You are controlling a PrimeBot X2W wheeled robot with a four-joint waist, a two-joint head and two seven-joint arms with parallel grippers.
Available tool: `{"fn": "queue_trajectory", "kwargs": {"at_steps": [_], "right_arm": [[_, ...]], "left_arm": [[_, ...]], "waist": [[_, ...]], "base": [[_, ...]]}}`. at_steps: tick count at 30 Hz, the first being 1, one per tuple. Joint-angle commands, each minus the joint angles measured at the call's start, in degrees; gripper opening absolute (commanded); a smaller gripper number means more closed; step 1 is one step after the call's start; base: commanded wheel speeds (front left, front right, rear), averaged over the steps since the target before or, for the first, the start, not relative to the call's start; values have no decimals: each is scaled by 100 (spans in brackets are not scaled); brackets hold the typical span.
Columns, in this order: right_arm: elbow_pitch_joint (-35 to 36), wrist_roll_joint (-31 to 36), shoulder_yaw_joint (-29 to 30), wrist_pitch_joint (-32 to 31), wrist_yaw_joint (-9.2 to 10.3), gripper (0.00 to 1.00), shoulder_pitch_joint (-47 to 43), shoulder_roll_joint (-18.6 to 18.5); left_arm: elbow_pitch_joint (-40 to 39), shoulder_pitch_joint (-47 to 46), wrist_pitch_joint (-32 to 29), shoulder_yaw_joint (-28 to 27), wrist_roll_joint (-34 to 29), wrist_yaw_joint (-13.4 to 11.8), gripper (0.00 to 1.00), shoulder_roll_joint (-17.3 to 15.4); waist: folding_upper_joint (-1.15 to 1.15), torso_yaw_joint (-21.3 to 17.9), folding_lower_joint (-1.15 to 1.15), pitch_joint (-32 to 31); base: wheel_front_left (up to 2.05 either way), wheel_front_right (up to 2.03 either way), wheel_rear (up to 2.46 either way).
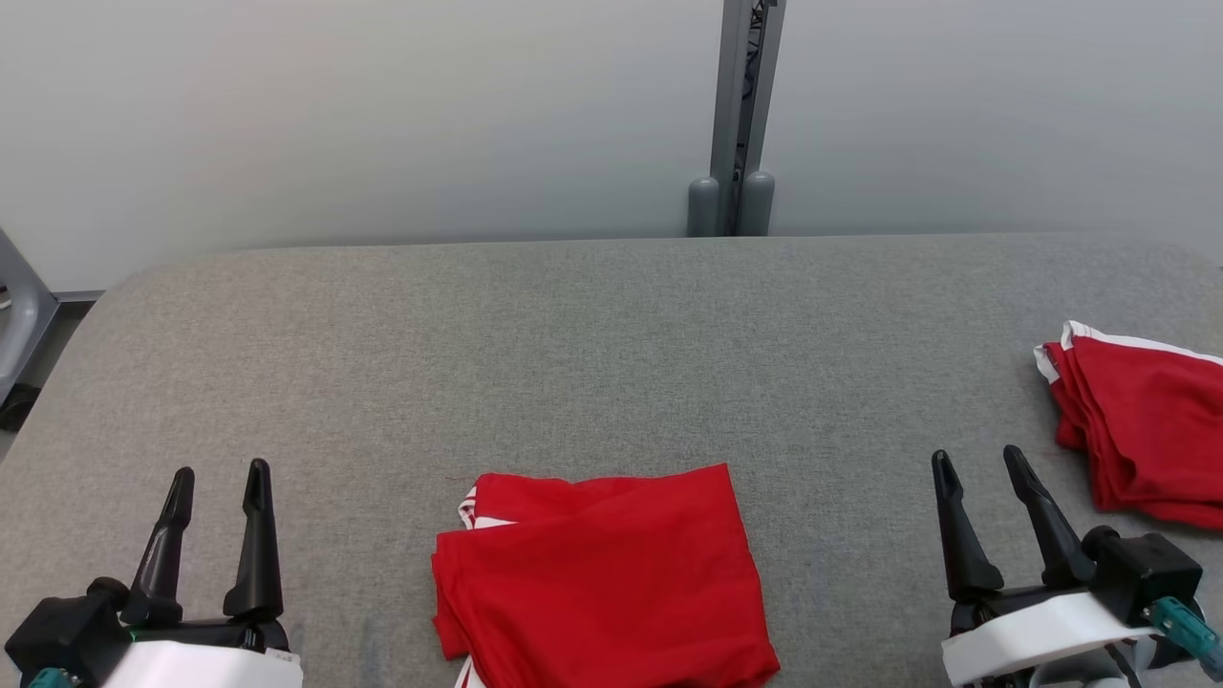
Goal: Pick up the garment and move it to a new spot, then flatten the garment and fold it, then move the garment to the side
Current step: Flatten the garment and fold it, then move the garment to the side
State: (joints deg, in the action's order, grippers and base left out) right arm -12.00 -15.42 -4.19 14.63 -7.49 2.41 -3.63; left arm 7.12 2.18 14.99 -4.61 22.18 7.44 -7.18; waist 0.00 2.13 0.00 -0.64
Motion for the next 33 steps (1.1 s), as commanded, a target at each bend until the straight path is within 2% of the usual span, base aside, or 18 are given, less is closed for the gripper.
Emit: {"fn": "queue_trajectory", "kwargs": {"at_steps": [1, 33], "right_arm": [[-22, 59, 4, 30, -2, 100, 62, 1], [-142, 173, -50, -14, -2, 100, 180, 54]], "left_arm": [[0, 87, 24, -45, -55, 9, 100, -13], [63, 88, 24, 82, -261, 9, 100, 70]], "waist": [[0, -19, 0, 11], [0, 59, 0, -21]], "base": [[0, 0, 0], [0, 0, 0]]}}
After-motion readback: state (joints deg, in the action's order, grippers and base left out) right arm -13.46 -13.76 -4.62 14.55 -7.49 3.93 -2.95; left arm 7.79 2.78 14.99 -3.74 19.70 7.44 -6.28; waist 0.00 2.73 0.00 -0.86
